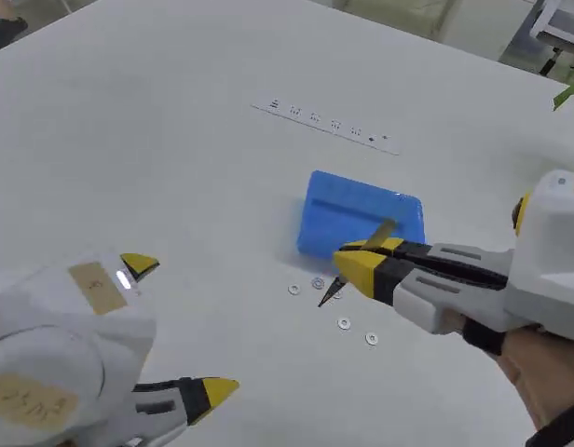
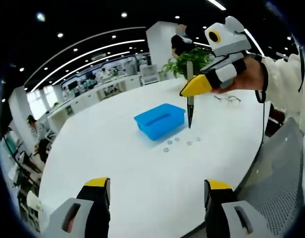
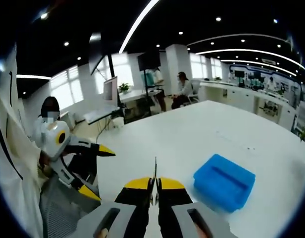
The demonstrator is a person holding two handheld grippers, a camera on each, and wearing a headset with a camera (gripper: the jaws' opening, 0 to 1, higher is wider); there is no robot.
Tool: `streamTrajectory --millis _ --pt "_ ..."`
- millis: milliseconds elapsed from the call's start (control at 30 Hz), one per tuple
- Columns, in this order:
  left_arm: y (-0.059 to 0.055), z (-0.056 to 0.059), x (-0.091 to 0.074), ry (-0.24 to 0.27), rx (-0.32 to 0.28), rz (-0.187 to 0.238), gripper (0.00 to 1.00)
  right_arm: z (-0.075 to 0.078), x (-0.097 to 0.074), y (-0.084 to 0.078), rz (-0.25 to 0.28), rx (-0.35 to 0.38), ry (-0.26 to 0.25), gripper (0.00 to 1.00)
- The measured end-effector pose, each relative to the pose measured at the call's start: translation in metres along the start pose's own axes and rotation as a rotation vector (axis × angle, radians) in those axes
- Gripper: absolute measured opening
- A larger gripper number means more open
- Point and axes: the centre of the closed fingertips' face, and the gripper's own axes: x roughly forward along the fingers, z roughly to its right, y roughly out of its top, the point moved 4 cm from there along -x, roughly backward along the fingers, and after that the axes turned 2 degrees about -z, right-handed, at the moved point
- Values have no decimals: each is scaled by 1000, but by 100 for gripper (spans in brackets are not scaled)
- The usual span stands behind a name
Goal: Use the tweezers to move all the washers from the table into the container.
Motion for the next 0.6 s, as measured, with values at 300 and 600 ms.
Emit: streamTrajectory --millis 300,600 --pt "-10 -11 2 86 -162 55 95 23 18 -7 -15 -2 -43 2" --pt "-14 -12 16 74 -164 46 99 38 36 -10 -7 -13 -58 2"
